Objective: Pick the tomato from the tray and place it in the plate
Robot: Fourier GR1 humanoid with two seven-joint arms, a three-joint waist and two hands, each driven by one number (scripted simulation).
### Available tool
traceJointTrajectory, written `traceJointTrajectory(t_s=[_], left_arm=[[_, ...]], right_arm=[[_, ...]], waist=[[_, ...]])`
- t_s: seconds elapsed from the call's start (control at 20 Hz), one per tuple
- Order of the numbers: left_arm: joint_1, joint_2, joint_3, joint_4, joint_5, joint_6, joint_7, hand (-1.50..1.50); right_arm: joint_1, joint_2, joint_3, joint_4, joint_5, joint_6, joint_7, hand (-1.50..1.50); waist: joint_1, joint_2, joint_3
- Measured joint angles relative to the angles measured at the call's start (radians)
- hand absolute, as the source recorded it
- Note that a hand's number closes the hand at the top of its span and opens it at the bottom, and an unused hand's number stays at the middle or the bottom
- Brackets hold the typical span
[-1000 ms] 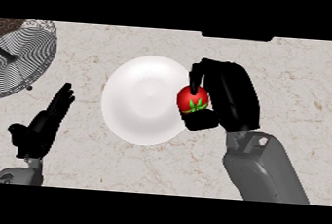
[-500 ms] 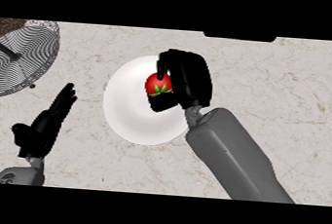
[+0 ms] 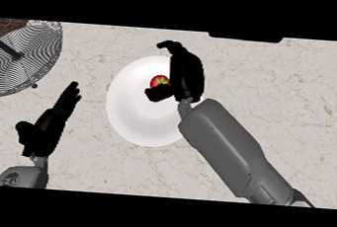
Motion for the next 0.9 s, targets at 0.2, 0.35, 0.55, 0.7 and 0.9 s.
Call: traceJointTrajectory(t_s=[0.2,0.35,0.55,0.7,0.9], left_arm=[[-0.007,0.006,0.008,0.007,0.002,-0.006,-0.001,0.0],[-0.006,0.022,0.026,0.01,0.013,-0.018,-0.003,0.0],[0.016,0.02,0.031,0.016,0.015,-0.021,-0.021,0.0],[0.02,0.005,0.023,0.018,-0.001,-0.001,-0.025,0.0],[0.025,0.01,0.031,0.019,0.0,-0.005,-0.033,0.0]], right_arm=[[-0.001,0.0,-0.004,0.02,-0.104,-0.126,-0.065,-1.5],[0.015,-0.001,-0.068,-0.007,-0.168,-0.176,-0.139,-1.5],[0.097,-0.017,-0.172,-0.086,-0.287,-0.172,-0.272,-1.5],[0.188,-0.043,-0.238,-0.155,-0.382,-0.12,-0.383,-1.5],[0.311,-0.124,-0.329,-0.203,-0.495,0.011,-0.537,-1.5]], waist=[[0.002,0.001,0.0],[-0.009,0.0,0.001],[-0.024,-0.002,0.001],[-0.032,-0.004,0.001],[-0.036,-0.005,0.001]])
